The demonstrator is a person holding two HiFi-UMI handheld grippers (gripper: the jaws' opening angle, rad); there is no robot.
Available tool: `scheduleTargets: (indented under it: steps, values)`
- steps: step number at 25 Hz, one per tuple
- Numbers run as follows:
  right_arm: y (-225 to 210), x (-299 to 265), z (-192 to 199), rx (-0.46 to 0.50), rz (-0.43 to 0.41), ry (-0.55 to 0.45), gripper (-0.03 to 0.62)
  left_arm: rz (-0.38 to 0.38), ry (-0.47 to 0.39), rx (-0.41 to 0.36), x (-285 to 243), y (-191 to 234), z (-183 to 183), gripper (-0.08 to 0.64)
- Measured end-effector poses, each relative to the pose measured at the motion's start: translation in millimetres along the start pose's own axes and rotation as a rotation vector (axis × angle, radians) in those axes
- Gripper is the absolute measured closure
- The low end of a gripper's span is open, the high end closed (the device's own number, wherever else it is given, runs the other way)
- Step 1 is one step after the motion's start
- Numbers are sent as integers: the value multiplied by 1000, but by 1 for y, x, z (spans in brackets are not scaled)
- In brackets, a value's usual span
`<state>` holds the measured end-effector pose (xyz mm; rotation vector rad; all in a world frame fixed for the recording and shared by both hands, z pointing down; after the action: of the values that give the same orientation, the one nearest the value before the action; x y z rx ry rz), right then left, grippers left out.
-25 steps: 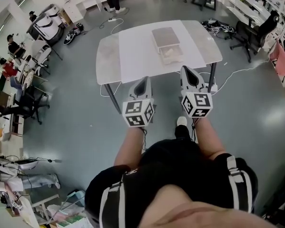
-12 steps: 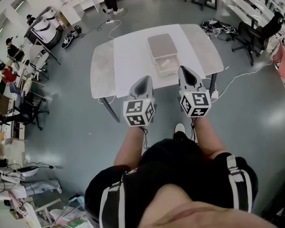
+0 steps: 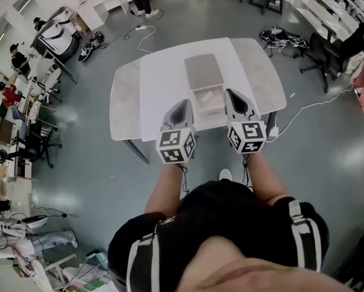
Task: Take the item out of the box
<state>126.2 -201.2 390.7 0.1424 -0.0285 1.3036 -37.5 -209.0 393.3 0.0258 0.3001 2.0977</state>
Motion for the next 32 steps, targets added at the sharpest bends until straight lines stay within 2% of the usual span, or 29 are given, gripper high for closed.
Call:
scheduleTargets:
  steps: [9, 14, 21, 29, 32]
  values:
    - [-46, -56, 13, -6, -54, 15, 580, -28, -2, 2, -73, -2, -11, 548]
    - [-55, -77, 17, 9, -70, 18, 580, -20, 6, 0, -99, 6, -14, 549]
    - [-60, -104, 26, 52, -50, 37, 580, 6, 22, 0, -124, 27, -16, 549]
    - [-62, -129, 53, 181, -97, 136, 580, 6, 27, 3, -132, 46, -15, 548]
    - [-63, -140, 59, 259, -117, 174, 580, 8, 32, 7, -135, 52, -18, 549]
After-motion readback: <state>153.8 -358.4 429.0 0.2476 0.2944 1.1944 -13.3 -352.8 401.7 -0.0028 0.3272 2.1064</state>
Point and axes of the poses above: the fingertips, and each gripper's own axes: x backward along the fingers, y to its left, z out of its underside, the point moved 4 cm from there along x, backward along the fingers, and after that the axes turned 9 degrees about x, right-handed, at the moved point
